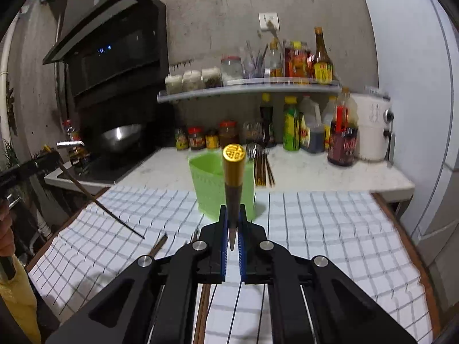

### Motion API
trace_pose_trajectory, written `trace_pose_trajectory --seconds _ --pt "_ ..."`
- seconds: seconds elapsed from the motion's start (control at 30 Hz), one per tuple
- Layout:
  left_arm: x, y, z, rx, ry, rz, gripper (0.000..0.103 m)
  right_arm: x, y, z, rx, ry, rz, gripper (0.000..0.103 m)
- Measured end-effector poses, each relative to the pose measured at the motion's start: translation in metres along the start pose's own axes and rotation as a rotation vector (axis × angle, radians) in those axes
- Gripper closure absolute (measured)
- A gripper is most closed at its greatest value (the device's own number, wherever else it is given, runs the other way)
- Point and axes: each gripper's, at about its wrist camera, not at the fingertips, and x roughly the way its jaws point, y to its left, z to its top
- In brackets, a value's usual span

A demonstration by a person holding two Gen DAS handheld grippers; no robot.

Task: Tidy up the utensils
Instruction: 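Carry chopsticks into the green holder and open left tool while right tool releases its chopstick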

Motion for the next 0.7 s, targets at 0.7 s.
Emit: trace_pose_trajectory --seconds 0.7 --pt "0.212 -0.050 0.069 0.100 0.167 -0.017 0.096 0.167 -0.009 0.070 -0.043 0.179 -0.080 0.096"
